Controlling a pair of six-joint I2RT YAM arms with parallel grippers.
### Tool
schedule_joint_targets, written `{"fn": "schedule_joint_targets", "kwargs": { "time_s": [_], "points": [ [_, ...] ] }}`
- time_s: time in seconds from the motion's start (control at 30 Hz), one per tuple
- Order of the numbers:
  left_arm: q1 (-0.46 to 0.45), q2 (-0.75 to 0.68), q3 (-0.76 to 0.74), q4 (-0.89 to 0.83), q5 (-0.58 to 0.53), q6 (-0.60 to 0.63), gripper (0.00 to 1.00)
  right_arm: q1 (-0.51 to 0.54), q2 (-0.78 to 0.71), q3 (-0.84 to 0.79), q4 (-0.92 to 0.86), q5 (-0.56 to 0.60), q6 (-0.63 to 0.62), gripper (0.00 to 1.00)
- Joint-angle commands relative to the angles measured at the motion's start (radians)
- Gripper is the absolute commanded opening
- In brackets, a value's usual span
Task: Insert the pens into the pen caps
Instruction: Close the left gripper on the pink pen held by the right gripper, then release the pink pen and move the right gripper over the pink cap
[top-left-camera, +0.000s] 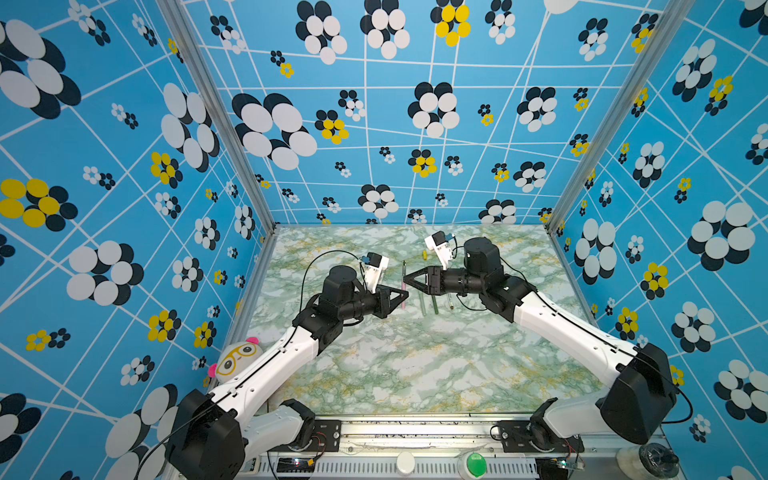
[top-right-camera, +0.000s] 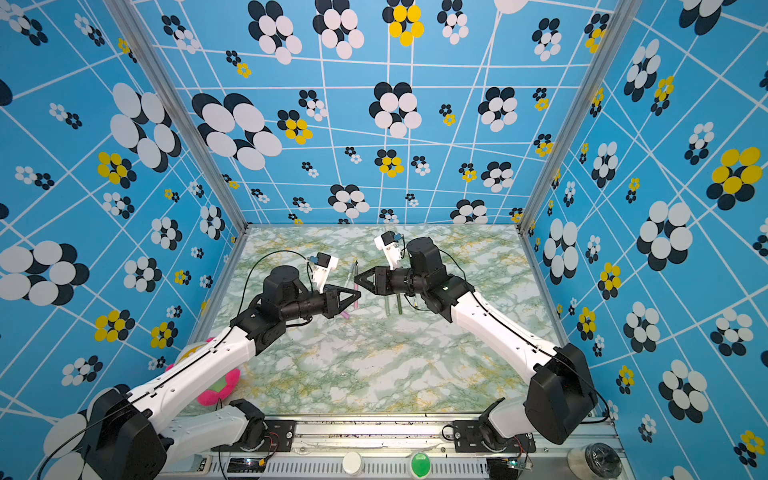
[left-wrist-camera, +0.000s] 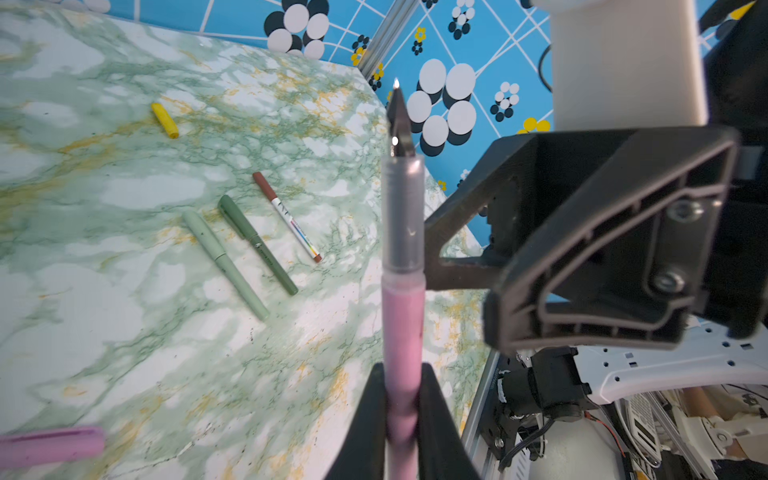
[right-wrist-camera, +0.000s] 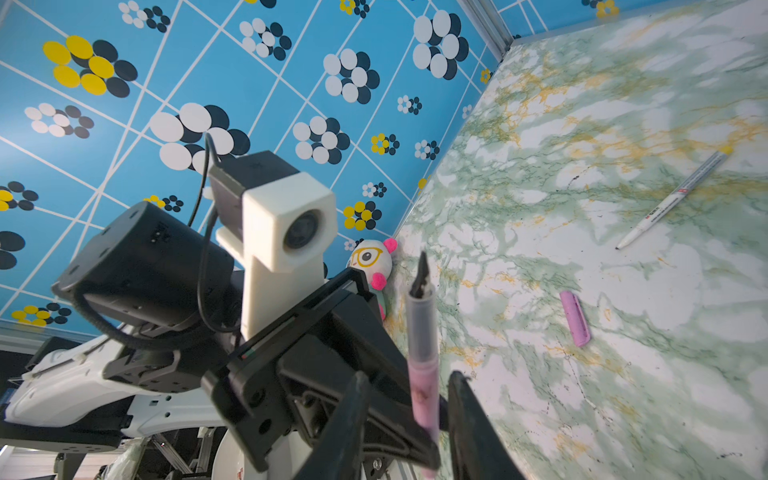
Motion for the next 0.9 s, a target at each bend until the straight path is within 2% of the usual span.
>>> {"fn": "schedule_joint_targets", "kwargs": {
  "time_s": [0.0, 0.2, 0.37, 0.63, 0.87],
  "points": [
    [0.048, -0.064, 0.021, -0.152, -0.109, 0.049, 0.0, 0.007, -0.037, 0.041, -0.069, 0.035, -0.048, 0.39],
    [0.179, -0.204, -0.024, -0.381, -0.335, 0.03, 0.0, 0.008, 0.04, 0.087, -0.24, 0.156, -0.077, 0.45],
    [0.21, -0.33, -0.066, -0.446, -0.497, 0.068, 0.0, 0.059, 0.241, 0.175, -0.348, 0.213, 0.031, 0.52],
    [0.234, -0.443, -0.111, -0.443, -0.533, 0.077, 0.0, 0.201, 0.548, 0.334, -0.358, 0.154, 0.178, 0.61],
    [0.245, -0.472, -0.131, -0.436, -0.513, 0.086, 0.0, 0.241, 0.709, 0.418, -0.322, 0.125, 0.287, 0.66]
  ]
}}
